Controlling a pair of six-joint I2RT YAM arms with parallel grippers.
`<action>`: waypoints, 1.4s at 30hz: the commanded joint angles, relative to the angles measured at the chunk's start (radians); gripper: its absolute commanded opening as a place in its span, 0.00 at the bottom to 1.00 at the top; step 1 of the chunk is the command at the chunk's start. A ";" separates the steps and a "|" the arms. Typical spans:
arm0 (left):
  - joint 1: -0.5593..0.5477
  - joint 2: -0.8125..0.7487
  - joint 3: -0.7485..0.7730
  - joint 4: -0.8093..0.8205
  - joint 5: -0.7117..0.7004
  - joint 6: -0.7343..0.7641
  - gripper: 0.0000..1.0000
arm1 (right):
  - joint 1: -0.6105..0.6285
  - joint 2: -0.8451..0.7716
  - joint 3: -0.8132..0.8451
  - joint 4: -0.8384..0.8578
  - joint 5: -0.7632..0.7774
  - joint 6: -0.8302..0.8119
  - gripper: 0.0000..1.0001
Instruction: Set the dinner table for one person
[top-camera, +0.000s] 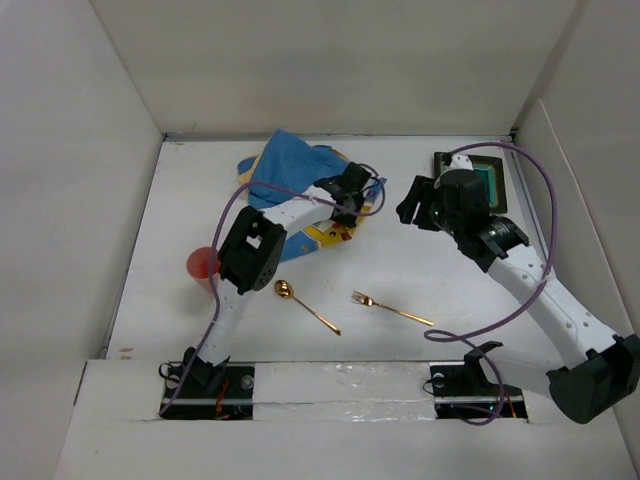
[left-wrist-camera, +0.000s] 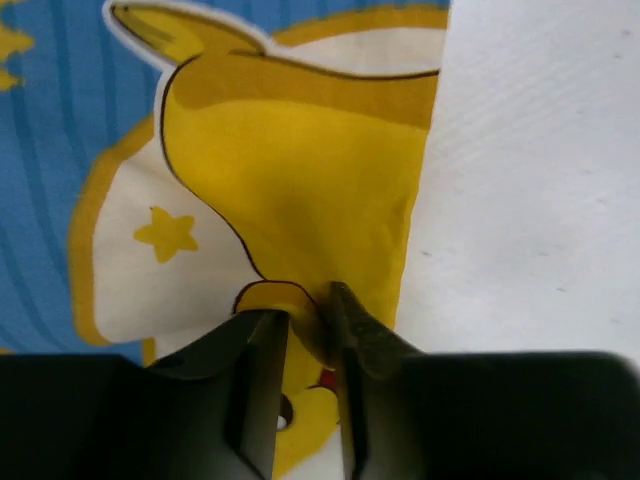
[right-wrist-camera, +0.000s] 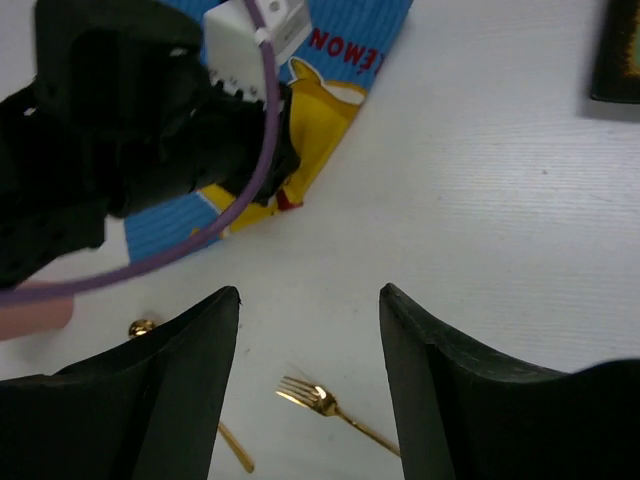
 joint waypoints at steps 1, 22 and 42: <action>0.025 -0.115 -0.034 -0.050 -0.045 0.027 0.24 | -0.039 0.042 -0.023 0.078 0.112 0.075 0.65; 0.053 -0.818 -0.872 0.013 -0.251 -0.723 0.58 | -0.194 0.798 0.318 0.309 -0.155 0.191 0.67; 0.086 -0.764 -1.010 0.029 -0.322 -0.918 0.65 | -0.216 1.094 0.645 0.180 -0.198 0.236 0.54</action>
